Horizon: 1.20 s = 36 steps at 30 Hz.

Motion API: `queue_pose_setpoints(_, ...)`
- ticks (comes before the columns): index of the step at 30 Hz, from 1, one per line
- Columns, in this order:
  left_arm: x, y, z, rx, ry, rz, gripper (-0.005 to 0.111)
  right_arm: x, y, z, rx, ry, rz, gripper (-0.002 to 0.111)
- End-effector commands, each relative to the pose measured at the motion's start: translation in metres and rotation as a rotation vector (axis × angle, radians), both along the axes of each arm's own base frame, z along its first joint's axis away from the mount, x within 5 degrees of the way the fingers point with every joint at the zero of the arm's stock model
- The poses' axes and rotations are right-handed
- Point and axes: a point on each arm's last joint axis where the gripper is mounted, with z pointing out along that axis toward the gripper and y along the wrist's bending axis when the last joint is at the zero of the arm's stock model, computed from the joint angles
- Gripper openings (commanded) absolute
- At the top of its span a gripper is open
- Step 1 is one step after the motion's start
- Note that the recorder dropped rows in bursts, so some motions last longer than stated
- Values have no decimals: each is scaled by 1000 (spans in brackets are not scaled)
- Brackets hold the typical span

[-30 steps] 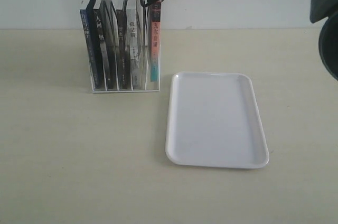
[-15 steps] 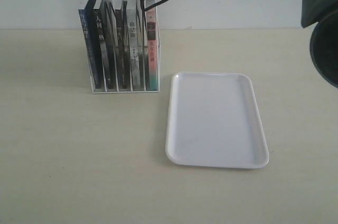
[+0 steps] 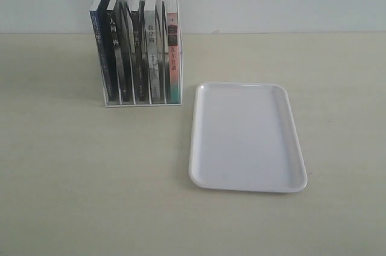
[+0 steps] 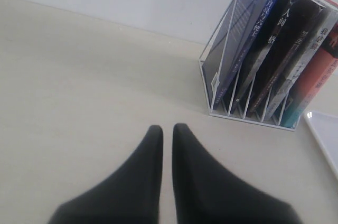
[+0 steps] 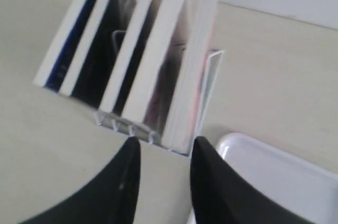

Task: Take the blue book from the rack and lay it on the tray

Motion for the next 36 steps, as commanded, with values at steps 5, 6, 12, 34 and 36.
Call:
queue_pose_setpoints(5,0,0,0,5,-8,-4,6,-44,45,6,61,18,328,0)
queue_pose_setpoints(6,0,0,0,5,-8,-4,6,-52,52,6,52,8,364,0)
queue_pose_setpoints(12,0,0,0,5,-8,-4,6,-107,97,5,-161,-170,493,0)
queue_pose_setpoints(34,0,0,0,5,-8,-4,6,-24,113,-47,51,-309,36,22)
queue_pose_setpoints(36,0,0,0,5,-8,-4,6,-20,117,-55,78,-300,20,36)
